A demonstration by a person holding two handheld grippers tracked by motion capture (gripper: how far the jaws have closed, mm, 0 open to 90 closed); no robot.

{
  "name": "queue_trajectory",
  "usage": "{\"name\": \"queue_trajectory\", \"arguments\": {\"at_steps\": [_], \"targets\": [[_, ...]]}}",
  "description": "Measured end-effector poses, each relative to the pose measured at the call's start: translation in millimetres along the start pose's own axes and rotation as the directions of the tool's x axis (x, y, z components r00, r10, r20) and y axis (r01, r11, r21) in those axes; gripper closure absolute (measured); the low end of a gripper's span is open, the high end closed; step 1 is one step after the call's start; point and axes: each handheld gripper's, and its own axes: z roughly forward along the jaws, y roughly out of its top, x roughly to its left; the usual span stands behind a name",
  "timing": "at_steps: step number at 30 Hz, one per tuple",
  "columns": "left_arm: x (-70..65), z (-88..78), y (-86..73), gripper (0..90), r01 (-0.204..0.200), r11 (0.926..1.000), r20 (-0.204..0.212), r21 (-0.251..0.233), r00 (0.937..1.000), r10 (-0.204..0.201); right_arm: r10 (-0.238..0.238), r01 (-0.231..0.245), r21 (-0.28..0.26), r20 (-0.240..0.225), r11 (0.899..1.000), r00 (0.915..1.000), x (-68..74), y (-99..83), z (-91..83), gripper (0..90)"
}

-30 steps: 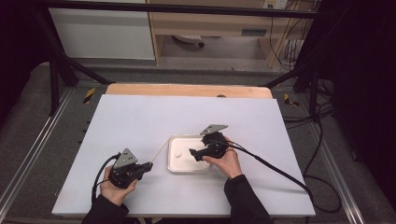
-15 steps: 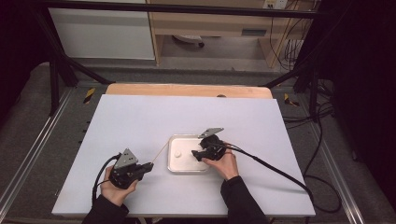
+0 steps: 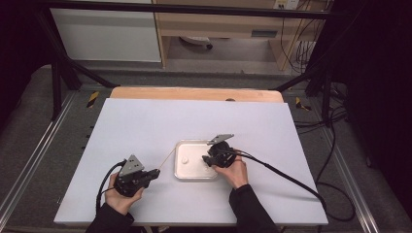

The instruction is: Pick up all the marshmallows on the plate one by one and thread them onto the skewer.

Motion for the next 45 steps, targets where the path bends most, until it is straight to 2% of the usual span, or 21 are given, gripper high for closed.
{"name": "queue_trajectory", "arguments": {"at_steps": [4, 7, 9, 10, 11, 12, 17, 18, 19, 20, 21, 22, 25, 26, 31, 32, 34, 35, 37, 41, 45], "targets": [[-1.3, -0.1, 0.3, 88.6, -0.001, 1.0000, 0.005, -0.005, 1.0000, 0.001, 0.024, -0.024, -0.026, -0.023, 0.999, 0.9995, -3.5, -1.2, -5.0, 69.4], [-2.8, 0.0, 0.6, 88.6, 0.001, 0.9999, 0.009, -0.010, 1.0000, -0.001, 0.041, -0.046, -0.080, -0.060, 0.996, 0.9974, -7.1, 0.0, -20.0, 70.6], [-3.9, 0.2, 0.9, 88.6, 0.000, 0.9999, 0.013, -0.013, 0.9999, 0.000, 0.045, -0.052, -0.095, -0.073, 0.994, 0.9963, -7.8, 0.6, -24.8, 70.8], [-4.8, 0.4, 1.1, 88.6, 0.001, 0.9999, 0.016, -0.015, 0.9999, -0.001, 0.051, -0.063, -0.129, -0.096, 0.990, 0.9941, -9.2, 1.3, -34.7, 71.3], [-5.7, 0.6, 1.4, 88.6, -0.002, 0.9999, 0.019, -0.017, 0.9998, 0.002, 0.051, -0.063, -0.129, -0.096, 0.990, 0.9941, -9.2, 1.3, -34.7, 71.3], [-7.0, 0.8, 1.7, 88.6, -0.003, 0.9998, 0.019, -0.021, 0.9998, 0.003, 0.063, -0.082, -0.154, -0.124, 0.985, 0.9903, -9.9, 1.9, -44.7, 71.6], [-13.5, 1.7, 3.6, 88.6, -0.013, 0.9992, 0.039, -0.038, 0.9991, 0.014, 0.060, -0.096, -0.213, -0.169, 0.972, 0.9837, -9.5, 3.8, -63.2, 72.5], [-15.1, 2.0, 4.0, 88.6, -0.014, 0.9990, 0.042, -0.042, 0.9990, 0.016, 0.054, -0.103, -0.246, -0.198, 0.964, 0.9787, -8.9, 5.6, -71.1, 73.1], [-16.6, 2.2, 4.4, 88.6, -0.017, 0.9989, 0.046, -0.045, 0.9988, 0.019, 0.054, -0.103, -0.246, -0.198, 0.964, 0.9787, -8.9, 5.6, -71.1, 73.1], [-18.1, 2.6, 4.7, 88.6, -0.020, 0.9985, 0.050, -0.050, 0.9985, 0.023, 0.056, -0.120, -0.275, -0.230, 0.954, 0.9716, -8.0, 7.1, -77.8, 73.6], [-19.8, 2.7, 5.1, 88.6, -0.023, 0.9983, 0.052, -0.053, 0.9983, 0.026, 0.056, -0.127, -0.287, -0.242, 0.950, 0.9686, -7.7, 7.8, -80.7, 73.8], [-21.4, 2.9, 5.4, 88.6, -0.026, 0.9980, 0.054, -0.057, 0.9981, 0.029, 0.056, -0.127, -0.287, -0.242, 0.950, 0.9686, -7.7, 7.8, -80.7, 73.8], [-25.5, 3.7, 6.3, 88.6, -0.034, 0.9972, 0.067, -0.067, 0.9970, 0.039, 0.059, -0.149, -0.318, -0.275, 0.936, 0.9596, -7.6, 9.5, -88.9, 74.5], [-26.9, 5.1, 6.8, 88.6, -0.037, 0.9963, 0.085, -0.078, 0.9954, 0.044, 0.059, -0.149, -0.318, -0.275, 0.936, 0.9596, -7.6, 9.5, -88.9, 74.5], [-32.4, 9.2, 7.5, 88.6, -0.057, 0.9951, 0.097, -0.080, 0.9932, 0.065, 0.063, -0.171, -0.343, -0.306, 0.924, 0.9500, -7.9, 11.1, -93.7, 75.6], [-33.5, 10.3, 7.5, 88.6, -0.067, 0.9946, 0.096, -0.079, 0.9926, 0.075, 0.064, -0.184, -0.354, -0.326, 0.917, 0.9430, -7.6, 11.9, -95.6, 75.9], [-36.6, 10.6, 6.9, 88.6, -0.065, 0.9959, 0.103, -0.064, 0.9922, 0.071, 0.065, -0.190, -0.356, -0.334, 0.915, 0.9401, -7.5, 12.2, -96.3, 76.0], [-38.2, 11.6, 6.9, 88.6, -0.068, 0.9956, 0.108, -0.064, 0.9914, 0.075, 0.063, -0.201, -0.365, -0.358, 0.909, 0.9317, -7.1, 13.3, -98.1, 76.1], [-40.1, 12.6, 6.9, 88.6, -0.078, 0.9947, 0.113, -0.067, 0.9899, 0.086, 0.061, -0.205, -0.366, -0.367, 0.908, 0.9281, -7.0, 13.7, -98.7, 76.1], [-43.9, 13.8, 7.3, 88.6, -0.097, 0.9923, 0.127, -0.077, 0.9863, 0.106, 0.054, -0.225, -0.373, -0.417, 0.900, 0.9072, -3.8, 15.7, -100.4, 76.0], [-46.0, 13.3, 7.4, 88.6, -0.109, 0.9904, 0.128, -0.085, 0.9846, 0.119, 0.051, -0.226, -0.369, -0.429, 0.902, 0.9020, -2.8, 15.3, -98.8, 75.9]]}}
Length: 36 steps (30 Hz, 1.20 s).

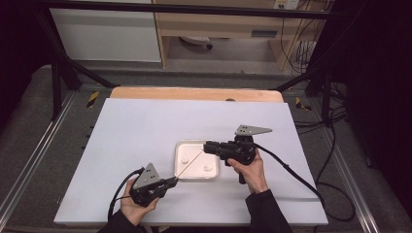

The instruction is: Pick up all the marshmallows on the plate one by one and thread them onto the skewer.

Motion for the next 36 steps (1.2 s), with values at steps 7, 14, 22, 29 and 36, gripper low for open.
{"name": "queue_trajectory", "arguments": {"at_steps": [7, 14, 22, 29, 36], "targets": [[-0.6, -0.6, 0.3, 88.7, -0.012, 0.9999, 0.001, -0.004, 0.9999, 0.012, 0.011, -0.011, -0.001, -0.022, 1.000, 0.9997, -0.1, -0.6, 1.3, 75.9], [-1.5, -2.6, -0.1, 88.8, -0.022, 0.9993, -0.003, -0.029, 0.9998, 0.022, 0.029, -0.029, -0.001, -0.047, 1.000, 0.9985, -0.1, -1.5, 2.8, 75.9], [-1.8, -4.2, -1.2, 88.9, -0.025, 0.9985, -0.008, -0.050, 0.9997, 0.025, 0.056, -0.056, -0.008, -0.068, 0.998, 0.9961, 0.2, -3.5, 6.0, 77.1], [-2.7, -3.6, -1.7, 88.9, -0.026, 0.9980, -0.002, -0.057, 0.9997, 0.026, 0.067, -0.068, -0.013, -0.096, 0.998, 0.9931, 0.9, -4.4, 7.3, 78.3], [-2.9, -3.5, -1.5, 89.0, -0.030, 0.9983, -0.005, -0.049, 0.9995, 0.030, 0.057, -0.058, -0.004, -0.110, 0.998, 0.9923, 1.8, -6.7, 9.1, 79.4]]}}
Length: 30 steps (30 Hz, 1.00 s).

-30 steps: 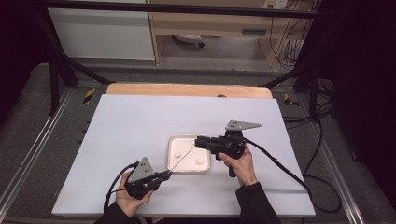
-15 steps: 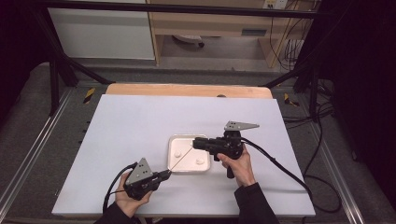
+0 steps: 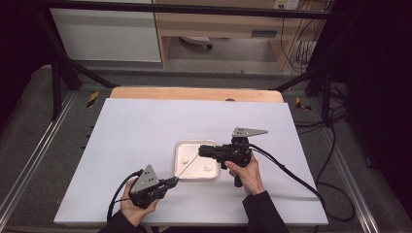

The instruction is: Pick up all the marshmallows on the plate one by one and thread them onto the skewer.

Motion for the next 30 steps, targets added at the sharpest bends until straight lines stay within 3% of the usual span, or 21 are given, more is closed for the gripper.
{"name": "queue_trajectory", "arguments": {"at_steps": [30], "targets": [[-2.0, 4.2, 2.9, 89.1, -0.025, 0.9991, -0.009, 0.034, 0.9996, 0.025, -0.012, 0.013, 0.012, -0.073, 1.000, 0.9973, 3.2, -4.6, 2.1, 81.1]]}}
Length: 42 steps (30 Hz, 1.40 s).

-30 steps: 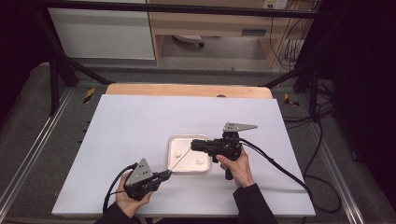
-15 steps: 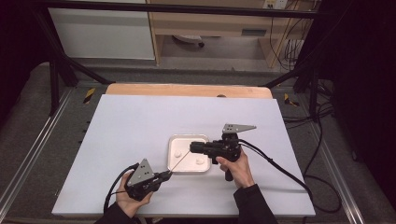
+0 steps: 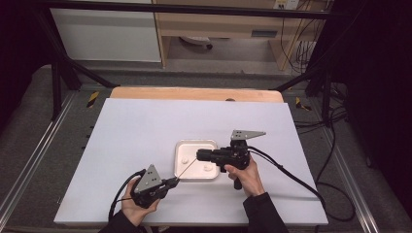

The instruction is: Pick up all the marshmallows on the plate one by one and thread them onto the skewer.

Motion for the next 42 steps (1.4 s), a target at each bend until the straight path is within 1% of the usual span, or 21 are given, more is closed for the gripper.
{"name": "queue_trajectory", "arguments": {"at_steps": [2, 9, 14, 16, 23, 27, 31, 32, 33, 42], "targets": [[-0.6, 0.8, -0.2, 89.1, -0.002, 1.0000, 0.000, 0.004, 1.0000, 0.002, 0.003, -0.003, -0.003, -0.009, 1.000, 1.0000, 0.1, -0.3, 0.4, 81.1], [-1.8, 2.0, 0.3, 89.1, 0.000, 1.0000, 0.003, 0.006, 1.0000, 0.000, -0.003, 0.003, -0.009, -0.013, 1.000, 0.9999, 0.6, -1.7, 1.4, 81.3], [-2.5, 2.8, 0.3, 89.1, 0.000, 1.0000, -0.001, 0.007, 1.0000, 0.000, -0.011, 0.011, -0.008, -0.007, 1.000, 0.9999, 1.5, -2.7, 1.6, 81.4], [-3.0, 3.2, 1.0, 89.1, 0.006, 1.0000, 0.007, 0.004, 1.0000, -0.006, -0.011, 0.011, -0.013, -0.009, 1.000, 0.9999, 1.5, -2.7, 1.8, 81.5], [-3.4, 5.0, 0.5, 89.1, 0.006, 1.0000, 0.003, 0.006, 1.0000, -0.006, -0.011, 0.010, -0.022, -0.013, 1.000, 0.9999, 1.4, -4.2, 3.5, 81.8], [-3.7, 5.0, 0.8, 89.1, 0.005, 1.0000, 0.000, 0.007, 1.0000, -0.005, -0.010, 0.010, -0.017, -0.018, 1.000, 0.9998, 1.4, -4.1, 3.5, 81.8], [-4.1, 5.1, 1.0, 89.1, 0.004, 1.0000, -0.009, 0.006, 1.0000, -0.004, -0.020, 0.020, -0.009, -0.017, 1.000, 0.9997, 2.3, -4.5, 2.8, 81.9], [-4.0, 5.3, 1.1, 89.1, 0.000, 0.9999, -0.005, 0.012, 1.0000, 0.000, -0.022, 0.021, -0.012, -0.015, 1.000, 0.9997, 2.3, -4.7, 3.1, 81.9], [-4.5, 5.5, 0.9, 89.1, 0.000, 0.9999, -0.009, 0.011, 1.0000, 0.000, -0.023, 0.023, -0.007, -0.015, 1.000, 0.9996, 2.2, -4.9, 3.2, 81.8], [-4.9, 6.7, 0.6, 89.1, 0.003, 0.9999, -0.008, 0.014, 1.0000, -0.003, -0.029, 0.029, -0.007, -0.015, 1.000, 0.9995, 2.4, -7.0, 5.0, 82.0]]}}
